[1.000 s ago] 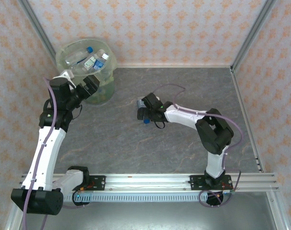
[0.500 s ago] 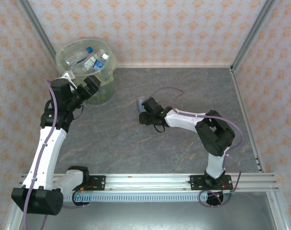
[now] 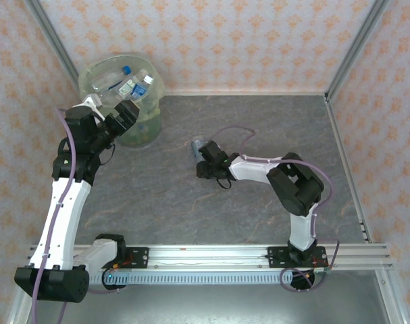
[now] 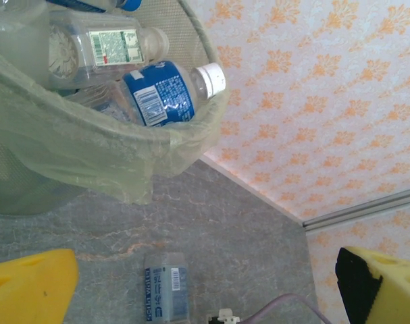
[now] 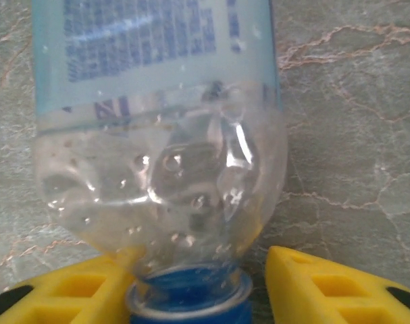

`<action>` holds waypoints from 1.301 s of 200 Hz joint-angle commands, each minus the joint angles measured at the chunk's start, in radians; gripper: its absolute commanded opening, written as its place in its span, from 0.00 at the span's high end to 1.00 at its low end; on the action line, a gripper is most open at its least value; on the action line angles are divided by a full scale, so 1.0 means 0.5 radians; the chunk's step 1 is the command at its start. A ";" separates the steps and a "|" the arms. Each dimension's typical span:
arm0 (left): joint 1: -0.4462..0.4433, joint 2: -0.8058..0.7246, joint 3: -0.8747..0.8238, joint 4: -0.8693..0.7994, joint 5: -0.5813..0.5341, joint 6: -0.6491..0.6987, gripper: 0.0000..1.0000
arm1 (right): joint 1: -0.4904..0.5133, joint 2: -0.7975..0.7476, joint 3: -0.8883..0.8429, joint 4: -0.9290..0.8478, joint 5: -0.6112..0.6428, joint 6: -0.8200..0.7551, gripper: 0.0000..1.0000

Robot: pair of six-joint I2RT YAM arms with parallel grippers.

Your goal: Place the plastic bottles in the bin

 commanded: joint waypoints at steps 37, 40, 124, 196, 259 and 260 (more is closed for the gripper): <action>-0.010 0.029 0.120 -0.002 0.140 -0.046 0.01 | 0.036 -0.133 -0.029 0.061 0.118 -0.066 0.70; -0.008 0.035 0.123 0.006 0.160 -0.047 0.01 | 0.040 -0.157 -0.037 0.065 0.128 -0.076 0.70; -0.008 0.194 0.425 0.368 0.405 -0.088 0.04 | 0.269 -0.800 -0.055 0.146 0.545 -0.484 0.70; -0.103 0.421 0.466 0.280 0.803 0.207 0.10 | 0.394 -1.002 0.081 0.082 0.477 -0.652 0.70; -0.234 0.501 0.404 0.277 0.842 0.337 0.11 | 0.427 -1.042 0.184 0.094 0.329 -0.625 0.70; -0.235 0.501 0.403 0.279 0.845 0.338 0.11 | 0.427 -1.044 0.185 0.094 0.325 -0.625 0.70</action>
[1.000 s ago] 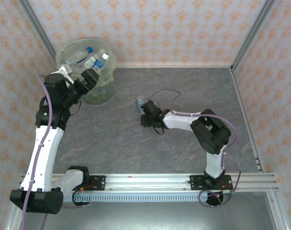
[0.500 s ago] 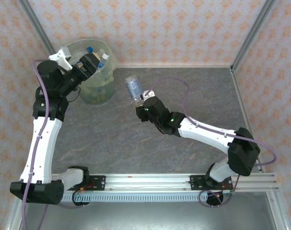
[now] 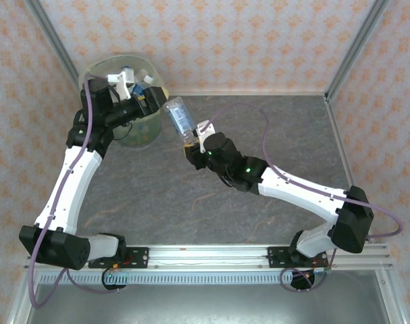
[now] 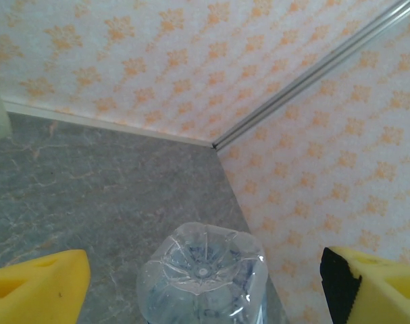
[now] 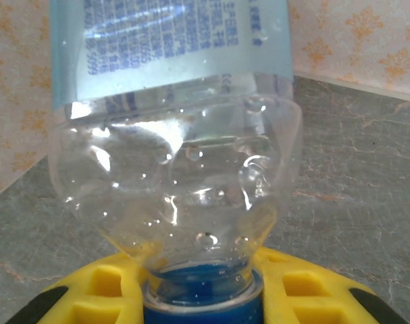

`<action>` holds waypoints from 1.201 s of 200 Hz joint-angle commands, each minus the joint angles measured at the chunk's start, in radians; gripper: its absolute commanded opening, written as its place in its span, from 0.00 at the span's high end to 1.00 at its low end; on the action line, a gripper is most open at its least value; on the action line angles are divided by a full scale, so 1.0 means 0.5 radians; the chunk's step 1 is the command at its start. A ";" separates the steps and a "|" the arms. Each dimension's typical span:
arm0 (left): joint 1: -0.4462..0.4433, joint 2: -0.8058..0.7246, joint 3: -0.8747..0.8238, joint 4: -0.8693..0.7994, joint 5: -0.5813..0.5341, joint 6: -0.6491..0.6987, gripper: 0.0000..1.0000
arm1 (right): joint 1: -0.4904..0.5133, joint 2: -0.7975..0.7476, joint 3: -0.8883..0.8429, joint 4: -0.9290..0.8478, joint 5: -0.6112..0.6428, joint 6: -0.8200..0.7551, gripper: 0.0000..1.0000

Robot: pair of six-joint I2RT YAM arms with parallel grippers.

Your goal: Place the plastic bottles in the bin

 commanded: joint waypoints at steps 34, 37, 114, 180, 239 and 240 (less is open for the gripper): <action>-0.027 0.040 -0.030 0.022 0.142 0.152 0.11 | 0.024 -0.084 0.135 0.017 -0.153 0.016 0.70; -0.025 0.044 -0.030 0.022 0.150 0.154 0.11 | 0.024 -0.085 0.136 0.018 -0.156 0.017 0.70; -0.033 0.082 -0.130 0.294 0.504 0.066 0.15 | 0.025 -0.094 0.121 0.036 -0.228 0.037 0.71; -0.036 0.119 -0.110 0.358 0.635 0.026 0.39 | 0.025 -0.101 0.085 0.041 -0.211 0.033 0.71; -0.034 0.099 -0.038 0.326 0.549 0.045 0.57 | 0.027 -0.100 0.061 0.036 -0.084 0.075 0.31; -0.035 0.100 -0.036 0.324 0.548 0.044 0.57 | 0.027 -0.101 0.061 0.036 -0.083 0.076 0.29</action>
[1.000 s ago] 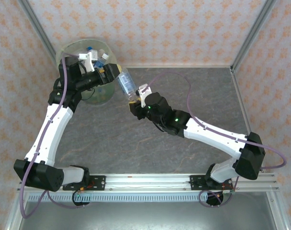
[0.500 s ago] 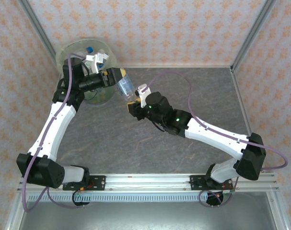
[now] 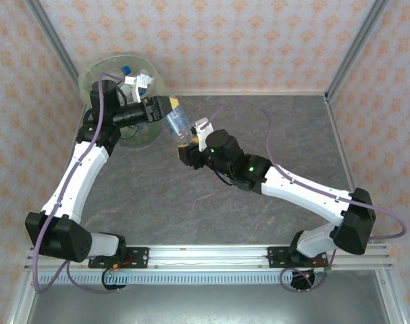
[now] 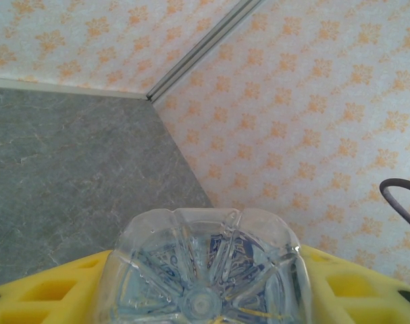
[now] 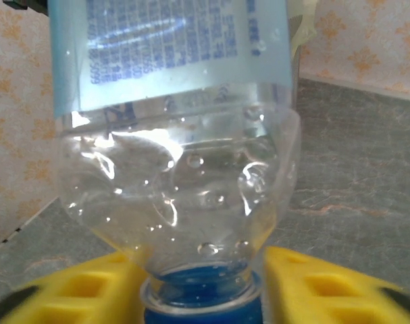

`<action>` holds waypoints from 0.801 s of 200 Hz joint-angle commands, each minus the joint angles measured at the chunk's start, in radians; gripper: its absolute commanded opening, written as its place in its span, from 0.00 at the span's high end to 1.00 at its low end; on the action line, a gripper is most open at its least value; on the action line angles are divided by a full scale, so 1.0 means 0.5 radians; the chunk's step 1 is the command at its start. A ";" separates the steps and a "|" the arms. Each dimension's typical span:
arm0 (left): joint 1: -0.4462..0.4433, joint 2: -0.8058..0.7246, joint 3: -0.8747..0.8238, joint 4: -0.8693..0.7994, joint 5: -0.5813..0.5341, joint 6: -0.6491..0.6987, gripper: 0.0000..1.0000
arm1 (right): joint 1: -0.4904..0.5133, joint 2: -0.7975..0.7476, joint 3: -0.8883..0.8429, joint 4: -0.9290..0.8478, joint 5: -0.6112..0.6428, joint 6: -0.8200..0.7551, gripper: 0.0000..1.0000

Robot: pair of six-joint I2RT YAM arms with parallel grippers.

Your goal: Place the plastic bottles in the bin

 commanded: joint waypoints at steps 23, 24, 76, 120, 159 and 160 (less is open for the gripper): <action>-0.015 -0.012 0.152 -0.023 -0.105 0.068 0.57 | 0.012 -0.066 -0.016 0.020 0.236 0.056 0.00; -0.016 -0.010 0.156 -0.024 -0.111 0.070 0.57 | 0.013 -0.069 -0.015 0.019 0.241 0.059 0.00; -0.002 0.074 0.433 -0.271 -0.538 0.229 0.56 | 0.014 -0.178 -0.125 -0.006 0.397 0.114 0.00; 0.097 0.182 0.692 -0.387 -0.787 0.315 0.55 | 0.014 -0.251 -0.168 -0.021 0.488 0.148 0.00; 0.232 0.286 0.879 -0.360 -1.040 0.313 0.56 | 0.012 -0.301 -0.153 -0.033 0.557 0.146 0.00; 0.234 0.291 0.888 -0.360 -1.045 0.313 0.56 | 0.013 -0.303 -0.152 -0.033 0.559 0.147 0.00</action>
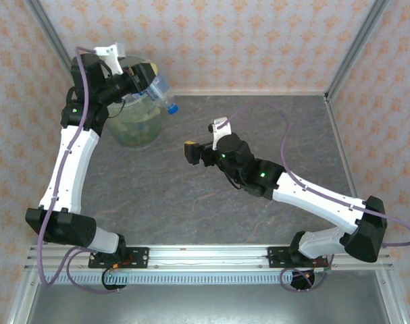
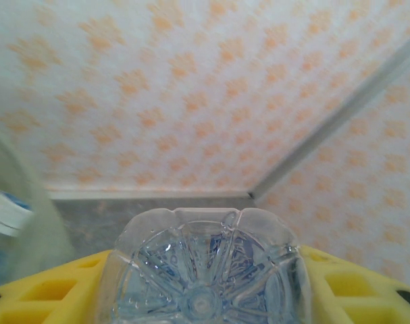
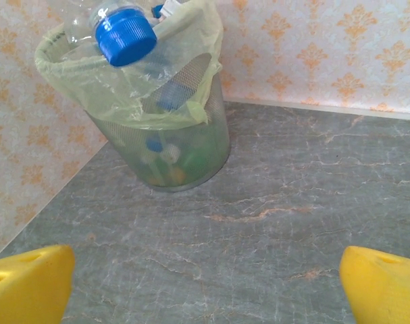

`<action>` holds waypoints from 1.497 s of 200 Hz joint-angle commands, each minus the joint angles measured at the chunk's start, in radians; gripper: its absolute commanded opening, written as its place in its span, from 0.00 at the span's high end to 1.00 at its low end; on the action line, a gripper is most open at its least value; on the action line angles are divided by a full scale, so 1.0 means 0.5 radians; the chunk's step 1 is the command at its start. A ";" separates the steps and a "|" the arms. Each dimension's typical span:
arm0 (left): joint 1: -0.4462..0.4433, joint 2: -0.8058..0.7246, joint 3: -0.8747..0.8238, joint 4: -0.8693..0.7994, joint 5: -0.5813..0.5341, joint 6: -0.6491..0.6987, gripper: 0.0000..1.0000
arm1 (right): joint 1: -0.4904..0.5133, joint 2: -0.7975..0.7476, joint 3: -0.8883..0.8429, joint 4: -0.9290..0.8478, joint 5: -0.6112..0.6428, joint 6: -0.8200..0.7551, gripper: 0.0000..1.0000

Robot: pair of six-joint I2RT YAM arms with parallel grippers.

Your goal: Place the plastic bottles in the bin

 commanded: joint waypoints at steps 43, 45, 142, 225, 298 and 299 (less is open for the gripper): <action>0.118 0.122 0.311 0.109 -0.764 0.118 0.55 | 0.010 -0.123 -0.010 -0.032 0.162 0.031 0.00; 0.118 0.125 0.313 0.123 -0.789 0.122 0.55 | 0.010 -0.126 -0.012 -0.032 0.160 0.032 0.00; 0.111 0.336 0.149 0.733 -1.396 0.402 0.54 | 0.009 -0.009 0.086 -0.084 0.200 0.008 0.00; 0.033 0.732 0.280 0.793 -1.430 0.677 0.53 | -0.015 0.022 0.084 -0.121 0.221 0.049 0.00; 0.027 1.025 0.519 0.722 -1.353 0.770 0.52 | -0.021 -0.007 0.049 -0.181 0.255 0.117 0.00; 0.027 1.031 0.523 0.721 -1.352 0.774 0.52 | -0.021 -0.007 0.049 -0.182 0.256 0.119 0.00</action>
